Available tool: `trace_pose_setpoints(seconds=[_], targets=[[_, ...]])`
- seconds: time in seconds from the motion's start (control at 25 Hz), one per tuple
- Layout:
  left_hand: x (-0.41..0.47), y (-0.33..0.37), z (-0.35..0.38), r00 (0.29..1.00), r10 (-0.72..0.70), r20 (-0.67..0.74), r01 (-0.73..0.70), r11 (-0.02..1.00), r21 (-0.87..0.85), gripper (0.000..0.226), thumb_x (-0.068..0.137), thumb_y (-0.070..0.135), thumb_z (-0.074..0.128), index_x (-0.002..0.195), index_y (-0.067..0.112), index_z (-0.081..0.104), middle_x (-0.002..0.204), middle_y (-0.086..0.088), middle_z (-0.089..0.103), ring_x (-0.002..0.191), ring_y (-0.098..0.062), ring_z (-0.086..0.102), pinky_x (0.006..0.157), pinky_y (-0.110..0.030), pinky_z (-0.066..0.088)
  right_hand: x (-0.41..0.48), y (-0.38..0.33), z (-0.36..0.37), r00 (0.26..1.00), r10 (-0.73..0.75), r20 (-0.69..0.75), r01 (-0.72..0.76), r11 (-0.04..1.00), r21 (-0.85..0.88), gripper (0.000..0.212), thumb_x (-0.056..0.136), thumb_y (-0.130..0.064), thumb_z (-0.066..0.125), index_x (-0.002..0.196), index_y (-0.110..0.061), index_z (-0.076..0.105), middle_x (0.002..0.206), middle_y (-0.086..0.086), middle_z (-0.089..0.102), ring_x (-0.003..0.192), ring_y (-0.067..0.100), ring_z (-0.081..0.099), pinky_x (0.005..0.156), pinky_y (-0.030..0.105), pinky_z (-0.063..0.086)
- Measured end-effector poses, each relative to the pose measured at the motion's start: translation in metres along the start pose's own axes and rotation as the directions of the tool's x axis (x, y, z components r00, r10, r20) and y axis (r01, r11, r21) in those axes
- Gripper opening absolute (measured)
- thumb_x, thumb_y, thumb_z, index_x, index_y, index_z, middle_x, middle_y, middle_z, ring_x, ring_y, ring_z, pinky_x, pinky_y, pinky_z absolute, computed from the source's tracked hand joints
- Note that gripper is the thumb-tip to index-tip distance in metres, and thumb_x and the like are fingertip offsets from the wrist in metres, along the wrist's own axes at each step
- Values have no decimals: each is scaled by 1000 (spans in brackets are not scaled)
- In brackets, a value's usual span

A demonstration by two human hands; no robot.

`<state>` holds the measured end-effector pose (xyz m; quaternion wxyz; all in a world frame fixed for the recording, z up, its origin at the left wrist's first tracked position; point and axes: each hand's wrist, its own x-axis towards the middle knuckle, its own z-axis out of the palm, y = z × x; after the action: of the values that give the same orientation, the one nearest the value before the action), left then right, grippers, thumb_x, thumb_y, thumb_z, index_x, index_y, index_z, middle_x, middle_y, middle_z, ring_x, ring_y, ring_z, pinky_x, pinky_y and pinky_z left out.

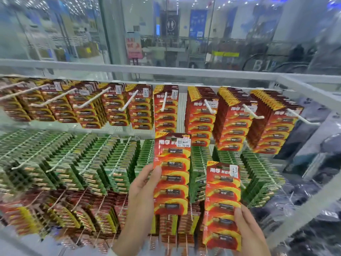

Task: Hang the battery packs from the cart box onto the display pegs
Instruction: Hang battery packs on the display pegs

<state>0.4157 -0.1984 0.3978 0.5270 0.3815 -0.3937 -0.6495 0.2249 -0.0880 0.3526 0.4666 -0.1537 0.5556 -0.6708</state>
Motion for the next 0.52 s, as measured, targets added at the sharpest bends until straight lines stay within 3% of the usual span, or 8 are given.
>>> trace_pose_setpoints(seconds=[0.24,0.52], targets=[[28,35,9,984,176,1,-176,984,-1,23,103,26,57,105,23,80,103,-15,79,83,-33,78,64,-39,64,19,-12,6,999,17,34,-17,1000,-21,28,96,-29,57,119,-15,67,98,9,79,78,29,78,72,42,54],[36,35,16,981,191,-37,-190,982,15,21,104,24,58,107,21,78,102,-13,80,81,-31,79,61,-37,64,26,-15,1,999,25,49,-27,999,44,39,82,-32,63,116,-14,69,105,15,78,85,36,77,80,50,55]])
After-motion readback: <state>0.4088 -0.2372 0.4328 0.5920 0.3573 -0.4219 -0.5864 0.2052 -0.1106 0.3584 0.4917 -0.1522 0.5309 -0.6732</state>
